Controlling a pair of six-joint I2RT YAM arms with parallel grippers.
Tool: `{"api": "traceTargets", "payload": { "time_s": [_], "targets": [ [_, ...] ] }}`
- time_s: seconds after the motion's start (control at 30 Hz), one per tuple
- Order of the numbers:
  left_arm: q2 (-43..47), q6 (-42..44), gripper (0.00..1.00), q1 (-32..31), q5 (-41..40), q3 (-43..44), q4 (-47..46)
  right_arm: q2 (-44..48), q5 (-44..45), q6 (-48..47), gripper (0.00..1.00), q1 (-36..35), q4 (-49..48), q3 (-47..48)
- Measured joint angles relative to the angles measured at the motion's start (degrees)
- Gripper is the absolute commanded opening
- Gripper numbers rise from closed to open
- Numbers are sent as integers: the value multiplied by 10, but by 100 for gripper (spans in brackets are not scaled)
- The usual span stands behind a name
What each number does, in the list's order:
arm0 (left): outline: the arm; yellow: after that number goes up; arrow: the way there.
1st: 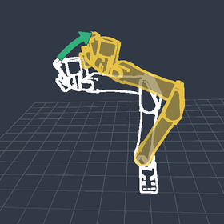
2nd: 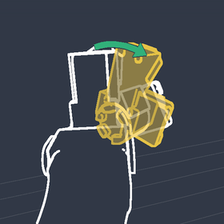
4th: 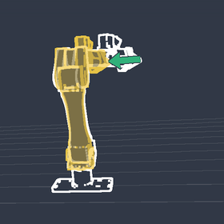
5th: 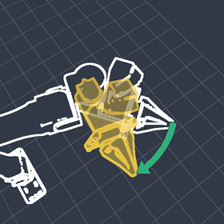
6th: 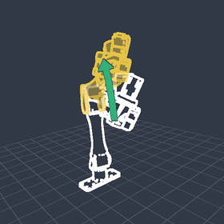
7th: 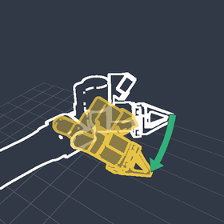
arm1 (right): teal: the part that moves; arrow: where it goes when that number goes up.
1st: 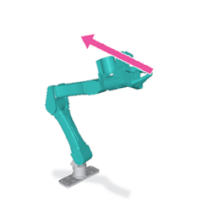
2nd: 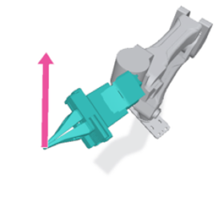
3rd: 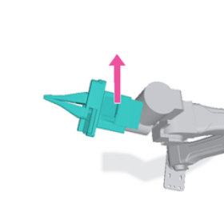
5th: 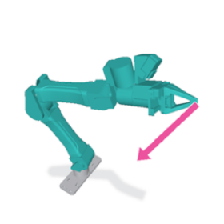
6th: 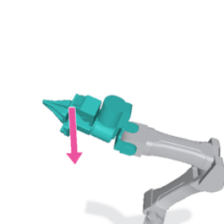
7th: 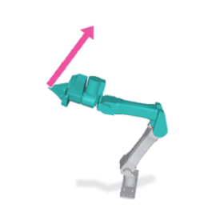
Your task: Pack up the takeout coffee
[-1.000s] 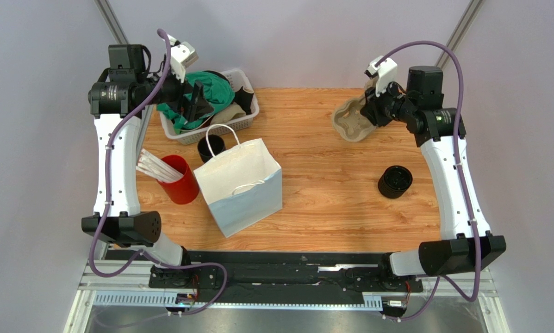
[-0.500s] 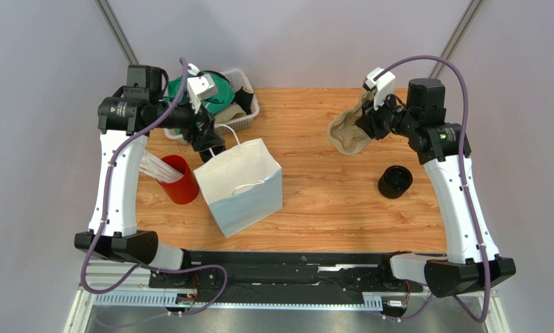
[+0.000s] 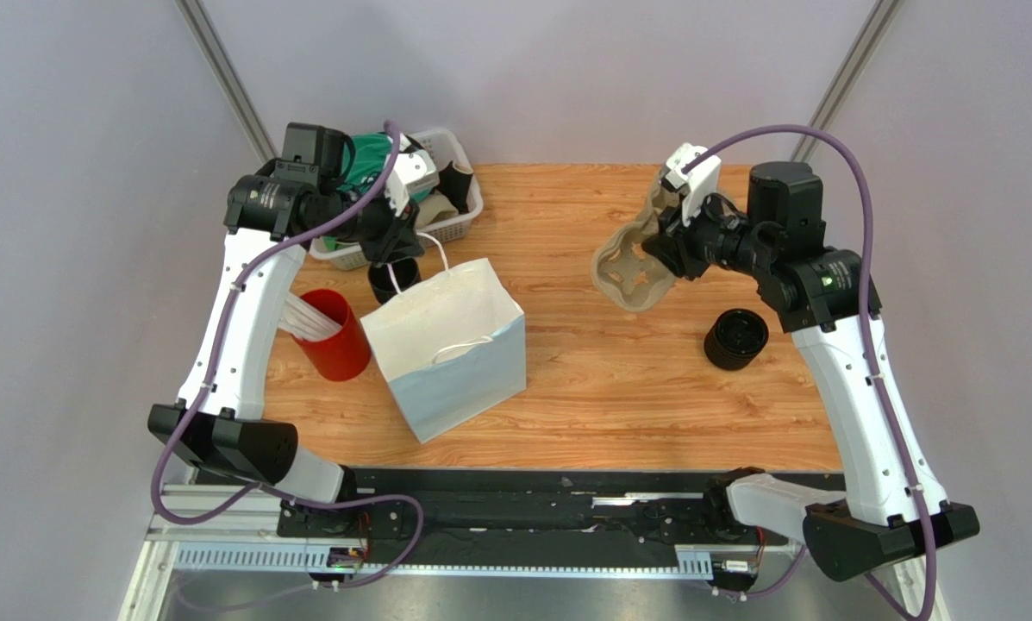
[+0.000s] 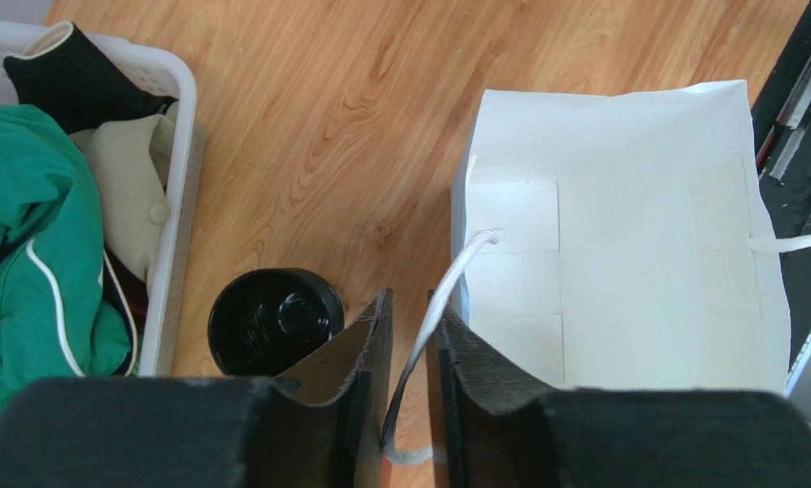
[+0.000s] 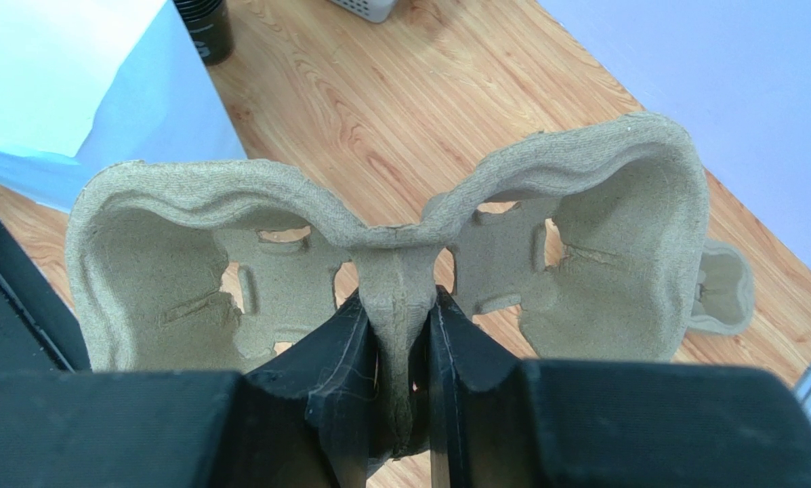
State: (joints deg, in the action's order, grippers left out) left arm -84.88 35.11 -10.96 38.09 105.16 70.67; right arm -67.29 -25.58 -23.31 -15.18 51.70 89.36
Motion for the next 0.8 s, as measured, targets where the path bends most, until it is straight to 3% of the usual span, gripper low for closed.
{"api": "traceTargets", "payload": {
  "time_s": [0.2,0.33,0.67,0.8],
  "targets": [
    [-4,-17,0,-31,-9,8,-13,0,-1,7,24,-13,10,-2],
    [-29,-45,0,-68,-20,58,-20,0,0,14,24,-15,15,-1],
    [-174,-155,0,-149,-60,280,-56,0,-1,36,24,-15,23,36],
    [-203,-196,0,-168,-79,313,-85,-2,-5,46,24,-16,23,73]
  ]
}}
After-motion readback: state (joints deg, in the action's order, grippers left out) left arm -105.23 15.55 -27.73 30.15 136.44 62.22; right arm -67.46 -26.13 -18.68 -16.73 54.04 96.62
